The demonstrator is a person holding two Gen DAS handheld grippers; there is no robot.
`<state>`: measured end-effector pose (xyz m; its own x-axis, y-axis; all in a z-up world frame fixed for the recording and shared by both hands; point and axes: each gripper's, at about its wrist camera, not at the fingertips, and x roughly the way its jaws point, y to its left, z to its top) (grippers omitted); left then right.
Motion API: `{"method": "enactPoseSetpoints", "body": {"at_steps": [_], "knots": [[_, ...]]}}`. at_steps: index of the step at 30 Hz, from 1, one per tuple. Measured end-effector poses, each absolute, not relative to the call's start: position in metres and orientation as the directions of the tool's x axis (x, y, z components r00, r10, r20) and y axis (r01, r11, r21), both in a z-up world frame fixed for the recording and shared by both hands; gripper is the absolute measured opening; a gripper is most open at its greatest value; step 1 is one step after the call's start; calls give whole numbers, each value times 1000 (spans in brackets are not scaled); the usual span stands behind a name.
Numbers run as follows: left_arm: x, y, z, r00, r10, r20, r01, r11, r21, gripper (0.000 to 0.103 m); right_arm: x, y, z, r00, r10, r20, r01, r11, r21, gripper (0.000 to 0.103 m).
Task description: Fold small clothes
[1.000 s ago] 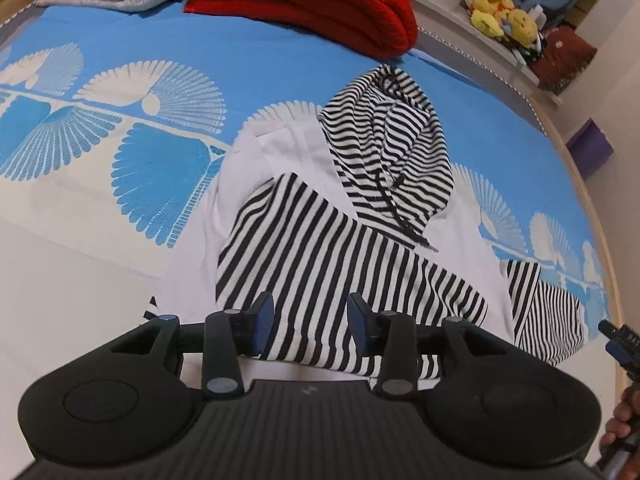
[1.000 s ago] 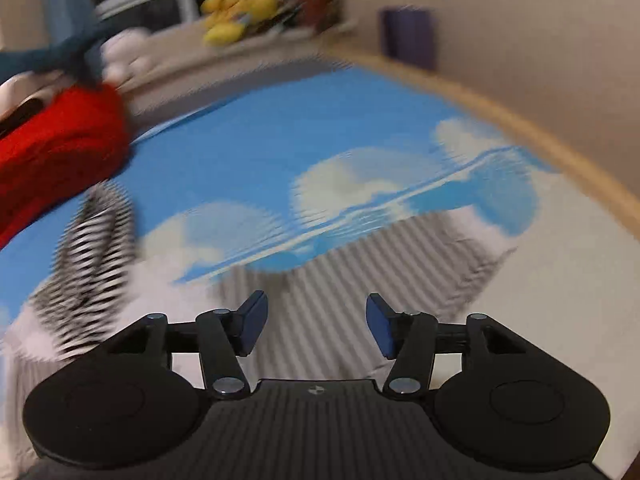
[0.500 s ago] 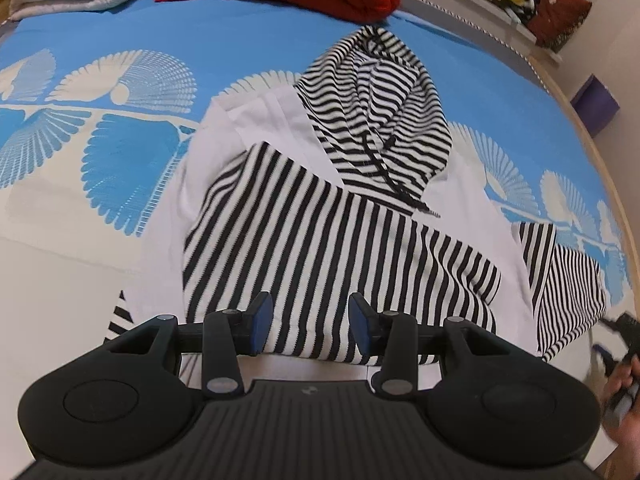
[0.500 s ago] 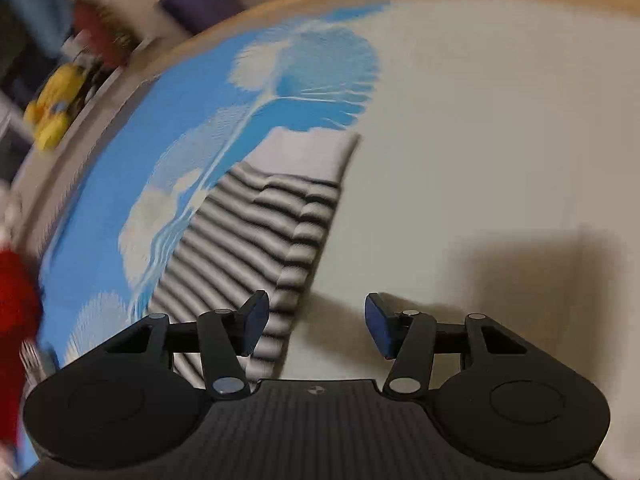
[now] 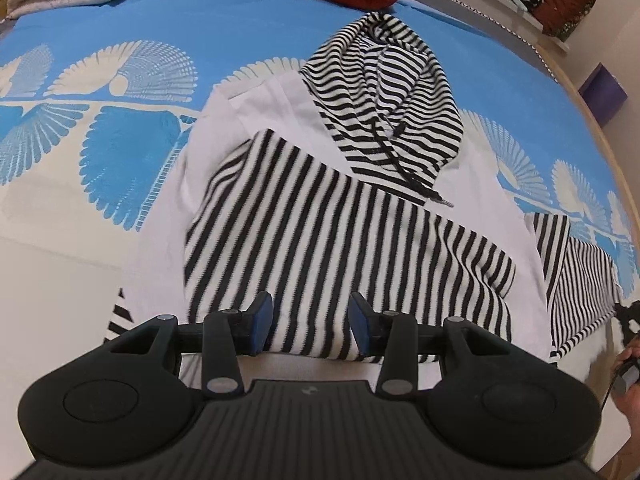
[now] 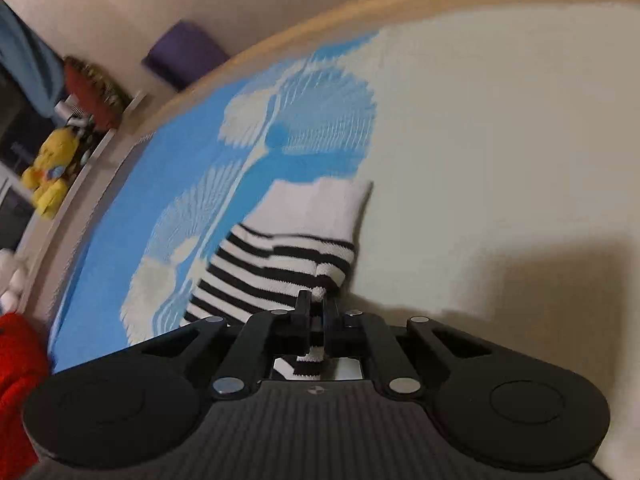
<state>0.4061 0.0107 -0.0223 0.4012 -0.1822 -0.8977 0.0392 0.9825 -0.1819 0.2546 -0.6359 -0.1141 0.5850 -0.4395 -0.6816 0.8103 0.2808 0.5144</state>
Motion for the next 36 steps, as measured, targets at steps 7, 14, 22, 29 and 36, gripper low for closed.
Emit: {"method": "enactPoseSetpoints", "body": {"at_steps": [7, 14, 22, 29, 36], "knots": [[406, 48, -12, 433, -161, -887, -52, 978, -202, 46, 304, -516, -1, 584, -720, -375, 806, 570, 160, 4], [405, 95, 1, 457, -169, -873, -178, 945, -276, 46, 331, -267, 45, 963, 169, -210, -151, 983, 101, 7], [408, 129, 7, 462, -219, -859, -243, 901, -360, 46, 350, -169, -27, 634, 287, -718, -262, 953, 150, 11], [413, 135, 2, 462, -206, -863, -278, 890, -361, 46, 347, -240, 19, 628, 98, -772, 64, 982, 178, 35], [416, 118, -32, 403, -165, -900, -255, 924, -284, 46, 344, -323, -42, 504, -36, -863, 390, 901, 190, 31]]}}
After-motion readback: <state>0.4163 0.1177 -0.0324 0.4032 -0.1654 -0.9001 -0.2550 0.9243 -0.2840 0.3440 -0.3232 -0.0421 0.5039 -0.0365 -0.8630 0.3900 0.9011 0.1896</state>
